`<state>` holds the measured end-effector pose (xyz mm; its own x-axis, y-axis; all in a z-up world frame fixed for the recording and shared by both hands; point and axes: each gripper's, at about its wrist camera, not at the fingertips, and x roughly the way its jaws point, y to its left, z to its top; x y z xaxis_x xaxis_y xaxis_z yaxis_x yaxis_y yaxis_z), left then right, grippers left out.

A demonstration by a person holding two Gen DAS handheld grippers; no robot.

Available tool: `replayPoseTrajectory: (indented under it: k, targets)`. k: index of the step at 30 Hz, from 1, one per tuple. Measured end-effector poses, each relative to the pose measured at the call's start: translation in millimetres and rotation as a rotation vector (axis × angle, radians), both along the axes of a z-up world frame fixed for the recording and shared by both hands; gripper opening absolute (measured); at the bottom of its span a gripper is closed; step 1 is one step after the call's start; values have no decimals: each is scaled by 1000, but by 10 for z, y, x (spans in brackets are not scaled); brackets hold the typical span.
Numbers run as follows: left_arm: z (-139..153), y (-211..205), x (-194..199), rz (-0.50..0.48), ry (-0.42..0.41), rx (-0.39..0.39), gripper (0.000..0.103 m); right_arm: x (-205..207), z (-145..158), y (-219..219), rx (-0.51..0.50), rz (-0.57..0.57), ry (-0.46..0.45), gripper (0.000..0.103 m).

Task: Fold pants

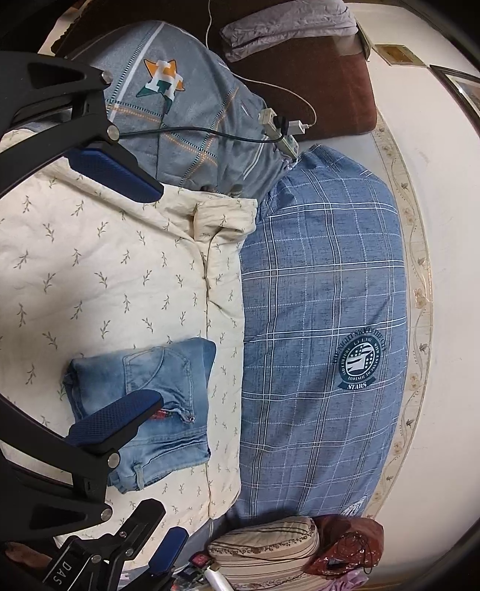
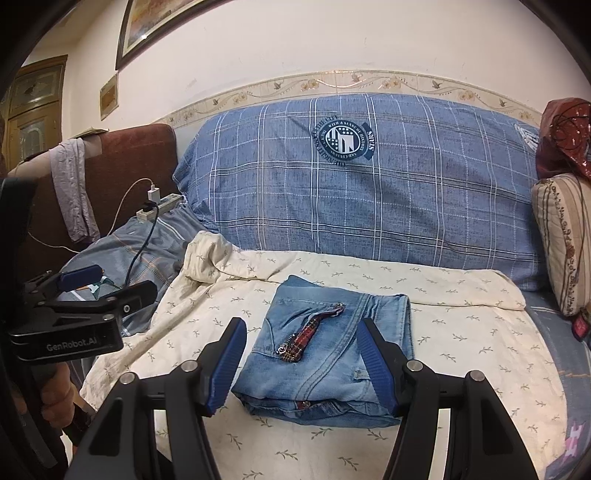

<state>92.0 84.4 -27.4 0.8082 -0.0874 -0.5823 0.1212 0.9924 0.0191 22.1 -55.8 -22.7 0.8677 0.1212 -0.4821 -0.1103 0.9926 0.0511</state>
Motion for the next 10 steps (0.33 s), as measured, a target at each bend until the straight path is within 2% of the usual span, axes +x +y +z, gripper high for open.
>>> replayPoseTrajectory:
  k: [7, 10]
  targets:
    - [-77, -26, 186, -37, 1, -23, 101, 224, -136, -34, 33, 4, 39, 66]
    - [-202, -32, 384, -51, 15, -19, 101, 350, -161, -123, 59, 16, 47, 66]
